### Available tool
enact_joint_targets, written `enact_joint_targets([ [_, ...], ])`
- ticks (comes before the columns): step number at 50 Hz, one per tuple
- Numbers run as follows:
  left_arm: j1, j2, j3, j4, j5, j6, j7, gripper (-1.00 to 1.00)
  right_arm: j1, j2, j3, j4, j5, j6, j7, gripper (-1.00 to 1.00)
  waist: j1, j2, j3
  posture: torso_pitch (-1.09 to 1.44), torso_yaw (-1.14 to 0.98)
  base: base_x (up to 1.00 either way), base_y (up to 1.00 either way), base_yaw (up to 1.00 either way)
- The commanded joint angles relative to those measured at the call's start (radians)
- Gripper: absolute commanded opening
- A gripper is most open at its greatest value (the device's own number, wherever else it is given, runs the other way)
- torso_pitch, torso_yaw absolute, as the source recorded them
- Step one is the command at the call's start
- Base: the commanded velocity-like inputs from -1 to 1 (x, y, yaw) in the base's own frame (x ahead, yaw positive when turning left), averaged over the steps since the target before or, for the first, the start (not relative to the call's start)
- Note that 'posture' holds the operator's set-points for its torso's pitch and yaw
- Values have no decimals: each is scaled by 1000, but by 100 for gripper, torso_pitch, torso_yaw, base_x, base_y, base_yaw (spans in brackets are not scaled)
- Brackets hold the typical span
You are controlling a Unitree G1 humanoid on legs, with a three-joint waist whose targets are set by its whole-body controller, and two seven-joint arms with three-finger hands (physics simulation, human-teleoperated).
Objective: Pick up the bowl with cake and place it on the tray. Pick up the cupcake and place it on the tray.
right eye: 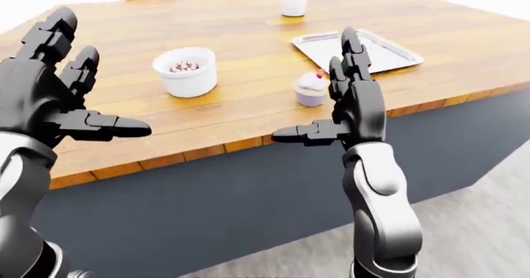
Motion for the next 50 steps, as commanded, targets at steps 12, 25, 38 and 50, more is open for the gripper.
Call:
enact_joint_targets([
  [12,-13,4,-9,-24,-7,-36,8,100,-8,-3,-13,-26,1,-64,2,100,-2,-104,-26,0,0,16,0,0],
  [25,-29,10,-7,-22,-9,-26,9,100,-21,-16,-30,-73,19,-11,-13,100,-15,32,-31,0,0,29,0,0],
  [38,-53,23,-5,-15,-11,-18,5,100,-28,-40,-61,-104,54,12,-34,100,15,-105,-44,0,0,28,0,0],
  [50,-105,72,-23,-88,-4,89,-20,100,-62,-99,-119,-171,141,86,-86,100,-15,-52,-27,0,0,0,0,0],
])
